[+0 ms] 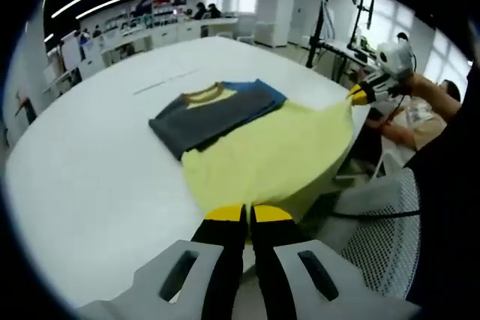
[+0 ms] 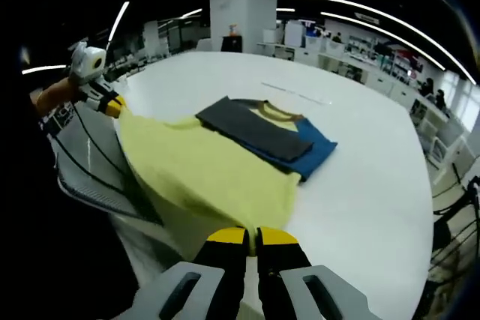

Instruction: Fold the garment on the visible template until the final outline fits inside the template.

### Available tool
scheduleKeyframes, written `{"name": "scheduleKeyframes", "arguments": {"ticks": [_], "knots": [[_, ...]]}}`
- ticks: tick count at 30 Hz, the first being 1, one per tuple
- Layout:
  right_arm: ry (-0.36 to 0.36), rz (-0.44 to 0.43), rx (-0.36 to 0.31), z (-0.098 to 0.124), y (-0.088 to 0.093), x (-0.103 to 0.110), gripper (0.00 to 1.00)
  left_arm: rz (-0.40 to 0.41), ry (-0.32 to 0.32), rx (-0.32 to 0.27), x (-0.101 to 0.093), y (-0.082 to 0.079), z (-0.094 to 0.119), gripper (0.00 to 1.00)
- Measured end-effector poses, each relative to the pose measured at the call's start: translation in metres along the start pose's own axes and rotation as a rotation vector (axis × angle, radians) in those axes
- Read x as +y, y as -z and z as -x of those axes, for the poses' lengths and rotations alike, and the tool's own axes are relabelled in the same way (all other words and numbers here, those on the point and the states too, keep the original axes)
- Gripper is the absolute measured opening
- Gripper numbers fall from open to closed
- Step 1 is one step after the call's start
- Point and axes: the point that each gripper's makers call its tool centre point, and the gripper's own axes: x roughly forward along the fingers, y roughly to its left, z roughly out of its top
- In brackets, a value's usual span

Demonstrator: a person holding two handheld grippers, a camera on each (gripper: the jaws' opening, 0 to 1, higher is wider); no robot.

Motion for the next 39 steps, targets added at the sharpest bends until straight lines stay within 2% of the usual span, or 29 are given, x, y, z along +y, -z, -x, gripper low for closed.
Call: {"name": "scheduleKeyframes", "arguments": {"ticks": [10, 16, 22, 24, 28, 31, 39], "knots": [[0.021, 0.023, -0.011, 0.011, -0.022, -0.008, 0.0, -0.043, -0.018, -0.017, -0.001, -0.026, 0.017, 0.0], [0.063, 0.037, -0.036, 0.0, -0.043, -0.024, 0.0, -0.08, -0.073, -0.03, 0.02, -0.045, 0.01, 0.0], [0.113, 0.053, -0.05, -0.017, -0.063, -0.046, 0.0, -0.198, -0.153, -0.047, 0.047, -0.075, -0.009, 0.0], [0.125, 0.04, -0.06, -0.023, -0.07, -0.055, 0.0, -0.2, -0.158, -0.048, 0.054, -0.082, -0.014, 0.0], [0.158, 0.062, -0.085, -0.03, -0.085, -0.069, 0.0, -0.175, -0.187, -0.102, 0.072, -0.105, -0.02, 0.0], [0.169, 0.072, -0.101, -0.035, -0.097, -0.078, 0.0, -0.197, -0.22, -0.126, 0.082, -0.12, -0.022, 0.0], [0.2, 0.077, -0.139, -0.047, -0.124, -0.101, 0.0, -0.205, -0.256, -0.17, 0.106, -0.147, -0.032, 0.0]]}}
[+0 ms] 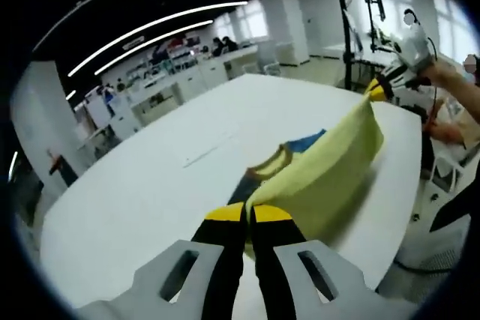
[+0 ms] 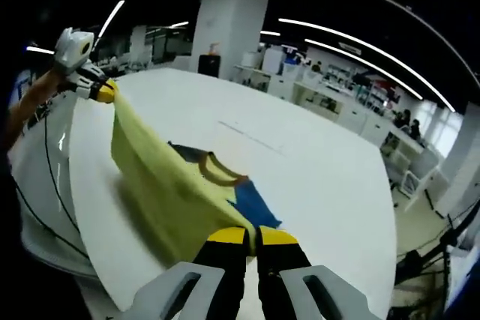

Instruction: Fold the garment on the visible template until the final outline fits inside the template.

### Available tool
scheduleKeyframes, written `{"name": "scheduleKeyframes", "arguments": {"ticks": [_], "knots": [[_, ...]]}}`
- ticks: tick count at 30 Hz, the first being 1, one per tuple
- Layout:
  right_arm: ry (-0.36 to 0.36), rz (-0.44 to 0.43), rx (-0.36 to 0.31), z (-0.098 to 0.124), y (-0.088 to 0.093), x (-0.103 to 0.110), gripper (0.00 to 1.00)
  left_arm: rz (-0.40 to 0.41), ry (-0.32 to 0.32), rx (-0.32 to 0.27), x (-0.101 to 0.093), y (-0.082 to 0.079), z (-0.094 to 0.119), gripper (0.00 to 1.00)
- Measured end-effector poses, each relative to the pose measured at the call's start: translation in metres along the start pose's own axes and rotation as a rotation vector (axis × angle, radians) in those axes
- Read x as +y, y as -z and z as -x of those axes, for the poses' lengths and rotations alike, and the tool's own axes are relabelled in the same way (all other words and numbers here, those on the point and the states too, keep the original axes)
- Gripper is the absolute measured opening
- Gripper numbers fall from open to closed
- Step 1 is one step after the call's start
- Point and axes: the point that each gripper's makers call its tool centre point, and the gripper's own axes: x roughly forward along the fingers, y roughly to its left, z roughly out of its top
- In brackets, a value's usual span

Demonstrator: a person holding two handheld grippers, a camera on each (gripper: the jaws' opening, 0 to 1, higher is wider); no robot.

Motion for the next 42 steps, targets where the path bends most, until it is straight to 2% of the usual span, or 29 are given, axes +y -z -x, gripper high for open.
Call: {"name": "scheduleKeyframes", "arguments": {"ticks": [4, 7, 10, 12, 18, 21, 24, 27, 33, 37, 42], "knots": [[0.038, 0.0, -0.035, -0.011, -0.014, -0.013, 0.0, 0.009, -0.015, -0.025, 0.013, -0.01, -0.014, 0.0], [0.067, 0.028, -0.069, -0.019, -0.023, -0.022, 0.0, -0.029, -0.028, -0.067, 0.02, -0.018, -0.025, 0.0], [0.079, 0.028, -0.08, -0.031, -0.026, -0.028, 0.0, -0.035, -0.046, -0.059, 0.028, -0.014, -0.037, 0.0], [0.083, 0.016, -0.081, -0.038, -0.026, -0.03, 0.0, -0.069, -0.06, -0.054, 0.032, -0.012, -0.045, 0.0], [0.093, -0.007, -0.069, -0.065, -0.018, -0.037, 0.0, -0.167, -0.093, -0.04, 0.041, -0.005, -0.073, 0.0], [0.1, -0.023, -0.053, -0.076, -0.012, -0.041, 0.0, -0.149, -0.073, -0.04, 0.042, -0.003, -0.084, 0.0], [0.083, -0.085, -0.057, -0.088, -0.008, -0.042, 0.0, -0.148, -0.067, -0.027, 0.042, -0.002, -0.089, 0.0], [0.085, -0.098, -0.028, -0.1, 0.001, -0.044, 0.0, -0.195, -0.075, -0.003, 0.044, 0.003, -0.099, 0.0], [0.081, -0.12, 0.007, -0.124, 0.011, -0.048, 0.0, -0.203, -0.049, 0.024, 0.048, 0.017, -0.122, 0.0], [0.094, -0.105, 0.027, -0.136, 0.017, -0.05, 0.0, -0.219, -0.05, 0.044, 0.052, 0.025, -0.136, 0.0], [0.087, -0.11, 0.07, -0.155, 0.03, -0.049, 0.0, -0.257, -0.036, 0.061, 0.055, 0.036, -0.159, 0.0]]}}
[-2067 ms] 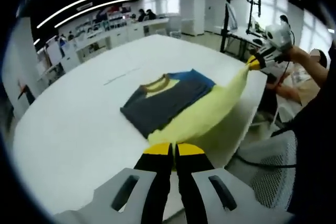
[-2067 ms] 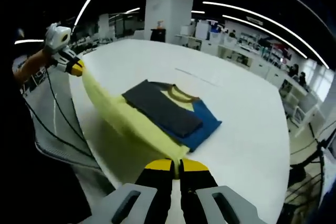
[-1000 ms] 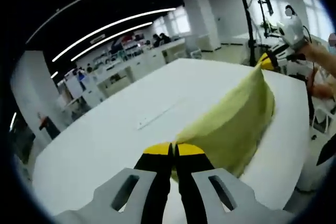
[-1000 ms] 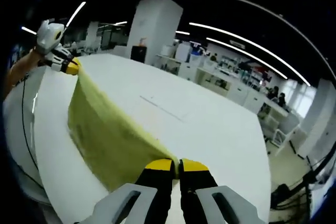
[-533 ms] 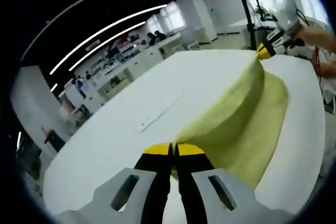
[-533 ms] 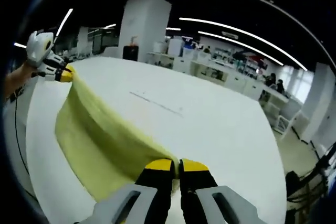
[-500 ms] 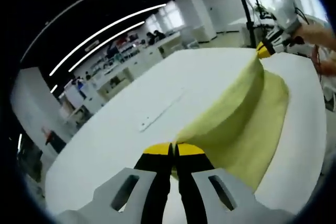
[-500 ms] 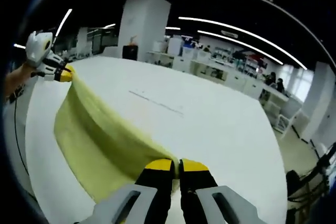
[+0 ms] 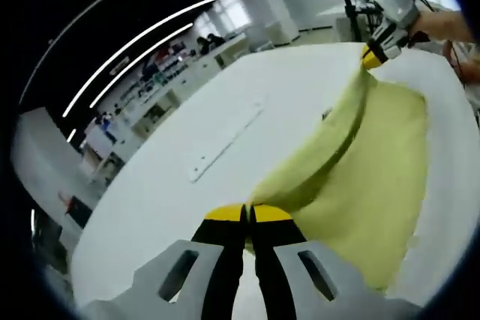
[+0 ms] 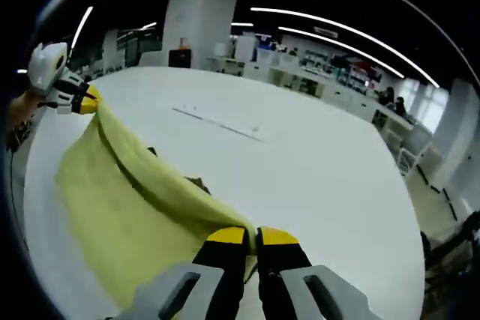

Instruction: Fold the garment on the visible template until the final outline fits inside the template.

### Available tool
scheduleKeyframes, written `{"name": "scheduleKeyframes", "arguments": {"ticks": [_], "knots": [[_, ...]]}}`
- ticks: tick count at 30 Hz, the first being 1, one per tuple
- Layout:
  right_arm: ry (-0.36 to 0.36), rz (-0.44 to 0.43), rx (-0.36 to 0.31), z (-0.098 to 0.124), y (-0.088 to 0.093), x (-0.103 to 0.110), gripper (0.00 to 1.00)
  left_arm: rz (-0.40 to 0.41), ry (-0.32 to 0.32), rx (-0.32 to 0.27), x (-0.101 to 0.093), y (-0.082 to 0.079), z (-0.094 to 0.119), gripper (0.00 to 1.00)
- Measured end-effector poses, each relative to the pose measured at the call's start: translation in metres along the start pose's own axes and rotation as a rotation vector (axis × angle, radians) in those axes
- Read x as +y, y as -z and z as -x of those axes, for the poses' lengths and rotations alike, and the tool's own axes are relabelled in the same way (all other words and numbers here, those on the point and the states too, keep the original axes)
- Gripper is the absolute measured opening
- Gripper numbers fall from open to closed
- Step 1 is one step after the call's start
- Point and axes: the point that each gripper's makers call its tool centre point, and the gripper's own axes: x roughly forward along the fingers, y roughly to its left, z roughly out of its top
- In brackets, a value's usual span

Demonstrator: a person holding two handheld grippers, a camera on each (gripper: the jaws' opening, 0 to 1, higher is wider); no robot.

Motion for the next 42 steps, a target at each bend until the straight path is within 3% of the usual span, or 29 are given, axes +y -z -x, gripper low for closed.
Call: {"name": "scheduleKeyframes", "arguments": {"ticks": [9, 20, 24, 28, 31, 35, 38, 42], "knots": [[-0.024, 0.0, 0.055, -0.026, 0.017, -0.001, 0.02, 0.05, 0.024, 0.084, -0.008, 0.038, -0.033, 0.0], [-0.057, 0.0, 0.1, -0.037, 0.03, -0.004, 0.08, 0.05, 0.048, 0.123, -0.011, 0.054, -0.045, 0.02], [-0.076, 0.009, 0.078, -0.031, 0.024, -0.003, 0.2, 0.09, 0.057, 0.119, -0.009, 0.059, -0.043, 0.14], [-0.113, 0.105, 0.047, -0.026, 0.013, 0.007, 0.35, 0.127, 0.08, 0.089, -0.01, 0.058, -0.04, 0.23], [-0.134, 0.207, 0.049, -0.027, 0.012, 0.013, 0.39, 0.054, 0.095, 0.099, -0.016, 0.059, -0.037, 0.29], [-0.143, 0.339, 0.09, -0.033, 0.021, 0.016, 0.36, -0.035, 0.108, 0.117, -0.021, 0.063, -0.038, 0.29], [-0.15, 0.386, 0.09, -0.04, 0.023, 0.021, 0.31, -0.04, 0.08, 0.146, -0.016, 0.069, -0.04, 0.22], [-0.152, 0.41, 0.084, -0.043, 0.02, 0.021, 0.2, -0.046, 0.036, 0.136, -0.008, 0.068, -0.041, 0.16]]}}
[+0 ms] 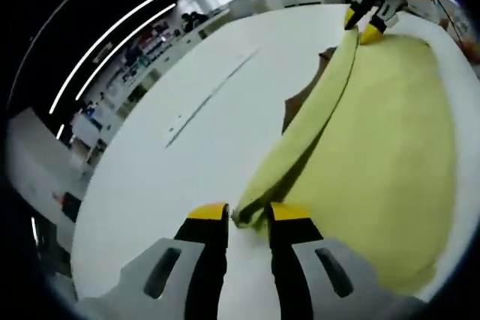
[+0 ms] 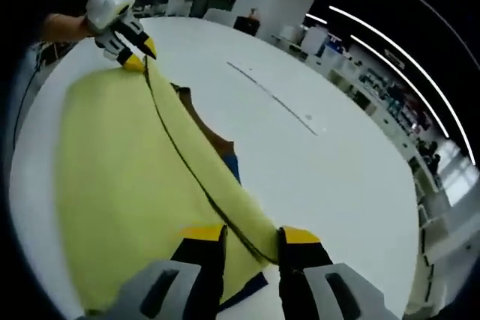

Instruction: Fold the garment on the visible template until the final outline fits inside the template.

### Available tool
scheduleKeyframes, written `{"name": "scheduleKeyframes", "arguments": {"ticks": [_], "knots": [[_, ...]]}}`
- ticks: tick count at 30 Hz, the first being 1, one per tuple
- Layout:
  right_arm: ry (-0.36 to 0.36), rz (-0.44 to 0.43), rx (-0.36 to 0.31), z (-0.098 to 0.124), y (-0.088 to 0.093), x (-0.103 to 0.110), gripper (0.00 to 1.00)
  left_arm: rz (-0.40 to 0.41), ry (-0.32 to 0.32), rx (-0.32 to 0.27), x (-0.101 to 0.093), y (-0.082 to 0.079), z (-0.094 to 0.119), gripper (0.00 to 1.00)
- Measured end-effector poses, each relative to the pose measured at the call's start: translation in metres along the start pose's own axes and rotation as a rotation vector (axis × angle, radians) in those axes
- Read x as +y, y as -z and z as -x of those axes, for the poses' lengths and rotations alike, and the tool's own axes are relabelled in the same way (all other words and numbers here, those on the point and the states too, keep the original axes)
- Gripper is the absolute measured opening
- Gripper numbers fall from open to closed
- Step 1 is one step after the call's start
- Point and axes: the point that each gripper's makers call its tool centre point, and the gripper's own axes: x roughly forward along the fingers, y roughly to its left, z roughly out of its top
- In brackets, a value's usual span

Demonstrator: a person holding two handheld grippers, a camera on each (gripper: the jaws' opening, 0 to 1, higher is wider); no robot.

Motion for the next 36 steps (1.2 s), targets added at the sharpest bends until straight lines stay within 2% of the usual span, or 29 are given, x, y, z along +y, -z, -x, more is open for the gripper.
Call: {"name": "scheduleKeyframes", "arguments": {"ticks": [4, 7, 9, 12, 13, 16, 18, 21, 24, 30, 33, 36], "knots": [[0.017, -0.012, 0.013, -0.004, 0.003, -0.006, 0.11, 0.035, -0.031, 0.007, 0.007, 0.005, -0.001, 0.06], [0.056, -0.038, 0.008, -0.001, -0.001, -0.015, 0.02, 0.174, -0.043, -0.047, 0.011, 0.001, -0.001, 0.04], [0.091, -0.082, -0.025, 0.003, -0.009, -0.023, 0.02, 0.241, -0.039, -0.052, 0.013, 0.003, -0.002, 0.04], [0.105, -0.123, -0.055, 0.004, -0.017, -0.03, 0.02, 0.348, -0.058, -0.066, 0.018, 0.002, -0.002, 0.04], [0.1, -0.134, -0.054, 0.003, -0.017, -0.03, 0.02, 0.41, -0.074, -0.071, 0.022, 0.003, -0.003, 0.05], [0.119, -0.231, -0.044, -0.004, -0.012, -0.036, 0.02, 0.502, -0.096, -0.076, 0.028, 0.004, -0.004, 0.01], [0.126, -0.275, -0.04, -0.006, -0.009, -0.039, 0.03, 0.515, -0.104, -0.07, 0.03, 0.006, -0.004, 0.02], [0.115, -0.351, -0.033, -0.008, -0.005, -0.041, 0.08, 0.548, -0.079, -0.076, 0.025, 0.005, -0.002, 0.08], [0.114, -0.375, -0.05, -0.002, -0.009, -0.044, 0.19, 0.544, -0.082, -0.079, 0.025, 0.008, 0.002, 0.1], [0.057, -0.493, -0.069, 0.01, -0.013, -0.037, 0.37, 0.551, -0.053, -0.091, 0.019, 0.008, 0.012, 0.21], [0.032, -0.52, -0.071, 0.017, -0.015, -0.032, 0.43, 0.53, -0.034, -0.106, 0.014, 0.004, 0.02, 0.28], [0.019, -0.53, -0.074, 0.026, -0.017, -0.028, 0.49, 0.552, -0.008, -0.136, 0.01, -0.001, 0.033, 0.34]]}}
